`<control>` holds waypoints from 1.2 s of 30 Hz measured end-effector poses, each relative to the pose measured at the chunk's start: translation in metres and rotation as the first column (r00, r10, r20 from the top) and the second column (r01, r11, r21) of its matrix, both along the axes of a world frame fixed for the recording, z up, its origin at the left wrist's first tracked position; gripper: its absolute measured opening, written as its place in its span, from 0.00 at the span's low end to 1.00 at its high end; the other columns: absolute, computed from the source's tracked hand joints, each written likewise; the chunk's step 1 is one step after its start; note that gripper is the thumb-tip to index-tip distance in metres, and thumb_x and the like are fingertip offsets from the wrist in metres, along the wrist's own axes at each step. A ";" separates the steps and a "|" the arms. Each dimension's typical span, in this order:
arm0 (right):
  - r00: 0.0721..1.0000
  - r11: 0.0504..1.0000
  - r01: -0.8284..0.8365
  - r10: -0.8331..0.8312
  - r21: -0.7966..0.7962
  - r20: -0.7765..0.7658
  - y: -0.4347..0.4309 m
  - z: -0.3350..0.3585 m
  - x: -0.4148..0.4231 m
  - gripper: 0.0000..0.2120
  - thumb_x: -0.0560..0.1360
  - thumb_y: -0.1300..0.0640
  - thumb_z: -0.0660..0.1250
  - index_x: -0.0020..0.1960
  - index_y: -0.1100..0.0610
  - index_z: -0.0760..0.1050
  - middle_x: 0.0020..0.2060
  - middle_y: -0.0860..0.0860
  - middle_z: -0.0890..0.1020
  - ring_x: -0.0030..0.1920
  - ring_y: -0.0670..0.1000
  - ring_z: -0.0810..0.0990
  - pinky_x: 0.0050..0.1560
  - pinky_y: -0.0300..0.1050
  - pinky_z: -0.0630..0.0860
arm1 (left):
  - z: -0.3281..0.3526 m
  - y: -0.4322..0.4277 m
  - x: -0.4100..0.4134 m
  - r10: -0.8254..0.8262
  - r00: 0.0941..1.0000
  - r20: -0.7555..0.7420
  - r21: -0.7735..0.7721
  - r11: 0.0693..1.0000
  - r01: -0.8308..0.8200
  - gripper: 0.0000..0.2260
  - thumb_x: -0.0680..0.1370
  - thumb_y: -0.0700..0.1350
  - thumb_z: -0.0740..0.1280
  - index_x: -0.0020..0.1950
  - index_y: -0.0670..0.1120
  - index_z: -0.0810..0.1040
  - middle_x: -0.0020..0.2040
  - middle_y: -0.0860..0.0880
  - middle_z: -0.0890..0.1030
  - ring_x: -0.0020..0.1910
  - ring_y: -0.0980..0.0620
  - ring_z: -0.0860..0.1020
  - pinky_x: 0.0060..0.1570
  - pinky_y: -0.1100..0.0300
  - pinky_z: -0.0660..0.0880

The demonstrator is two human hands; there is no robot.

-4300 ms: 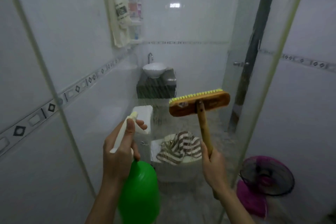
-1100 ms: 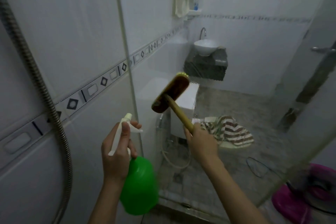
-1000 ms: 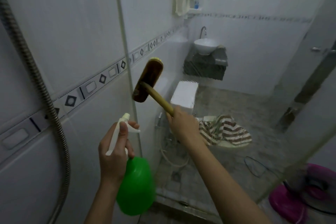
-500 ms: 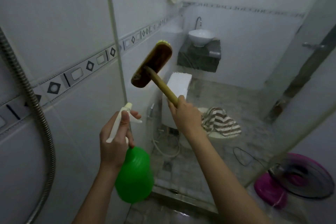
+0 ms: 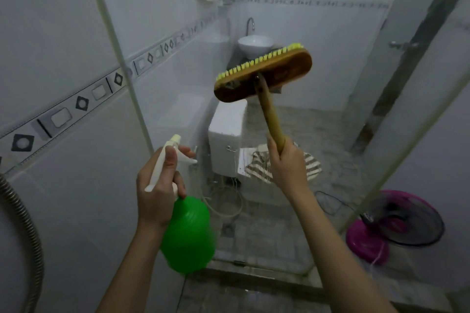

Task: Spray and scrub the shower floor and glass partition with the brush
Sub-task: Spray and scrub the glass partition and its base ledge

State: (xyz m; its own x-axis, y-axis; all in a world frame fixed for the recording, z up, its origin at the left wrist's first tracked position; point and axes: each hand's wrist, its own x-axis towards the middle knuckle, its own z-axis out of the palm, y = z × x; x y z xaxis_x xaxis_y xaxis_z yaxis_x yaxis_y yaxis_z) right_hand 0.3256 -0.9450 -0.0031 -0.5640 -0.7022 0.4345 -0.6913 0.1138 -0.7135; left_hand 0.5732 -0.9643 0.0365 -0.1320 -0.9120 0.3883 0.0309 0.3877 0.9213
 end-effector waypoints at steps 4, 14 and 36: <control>0.972 0.994 0.050 -0.070 0.098 0.223 0.059 -0.076 -0.006 0.15 0.78 0.42 0.58 0.46 0.54 0.73 0.27 0.48 0.72 0.22 0.42 0.70 0.22 0.33 0.65 | 0.002 0.006 -0.011 -0.033 0.999 -0.034 -0.001 0.999 0.033 0.14 0.80 0.62 0.58 0.47 0.65 0.83 0.41 0.48 0.84 0.21 0.51 0.70 0.26 0.61 0.68; 0.956 0.972 0.095 -0.029 -0.214 0.293 0.046 0.026 -0.047 0.18 0.80 0.46 0.58 0.35 0.53 0.66 0.24 0.45 0.67 0.21 0.42 0.65 0.21 0.37 0.62 | -0.005 0.019 -0.040 -0.119 0.992 -0.031 0.025 0.993 0.120 0.16 0.79 0.62 0.59 0.49 0.56 0.83 0.46 0.51 0.86 0.21 0.49 0.70 0.25 0.60 0.69; 0.904 0.994 0.112 -0.102 0.000 0.416 0.173 -0.040 -0.118 0.20 0.80 0.47 0.59 0.30 0.52 0.65 0.20 0.43 0.65 0.20 0.41 0.63 0.23 0.39 0.60 | -0.006 0.099 -0.123 -0.160 0.983 -0.091 0.055 0.985 0.165 0.16 0.78 0.63 0.59 0.45 0.59 0.84 0.40 0.43 0.83 0.21 0.49 0.69 0.27 0.59 0.68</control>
